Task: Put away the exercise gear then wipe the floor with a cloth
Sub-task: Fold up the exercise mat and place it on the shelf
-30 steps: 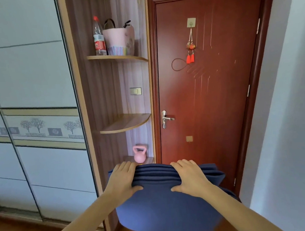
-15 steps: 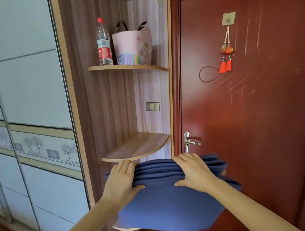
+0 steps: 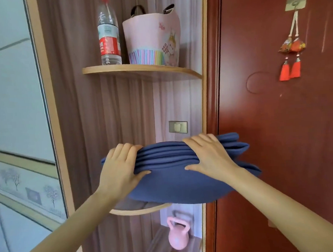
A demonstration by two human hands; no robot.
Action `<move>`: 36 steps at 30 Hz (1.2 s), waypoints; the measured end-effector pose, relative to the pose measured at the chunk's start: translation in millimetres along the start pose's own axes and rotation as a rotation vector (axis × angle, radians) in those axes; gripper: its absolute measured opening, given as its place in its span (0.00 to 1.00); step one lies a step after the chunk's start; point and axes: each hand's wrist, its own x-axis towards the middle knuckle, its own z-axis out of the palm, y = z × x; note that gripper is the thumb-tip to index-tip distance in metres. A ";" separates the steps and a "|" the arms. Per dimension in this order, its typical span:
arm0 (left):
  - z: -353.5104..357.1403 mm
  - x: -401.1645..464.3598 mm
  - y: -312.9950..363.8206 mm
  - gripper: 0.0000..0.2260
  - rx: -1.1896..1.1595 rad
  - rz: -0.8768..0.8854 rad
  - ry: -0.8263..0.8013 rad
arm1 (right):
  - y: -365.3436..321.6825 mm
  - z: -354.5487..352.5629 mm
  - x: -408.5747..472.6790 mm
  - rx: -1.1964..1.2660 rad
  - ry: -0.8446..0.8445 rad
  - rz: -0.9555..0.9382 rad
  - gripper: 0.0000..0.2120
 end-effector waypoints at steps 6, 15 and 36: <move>59.4 11.3 -23.3 0.24 0.039 -0.067 -0.029 | 28.0 76.5 39.1 -0.075 0.223 -0.079 0.35; 123.0 28.7 18.3 0.36 0.162 -0.049 -0.089 | 105.1 175.3 43.8 0.011 0.385 -0.197 0.39; 213.3 -7.6 104.7 0.15 0.423 -0.066 -0.149 | 161.5 301.8 27.7 0.458 0.212 -0.565 0.39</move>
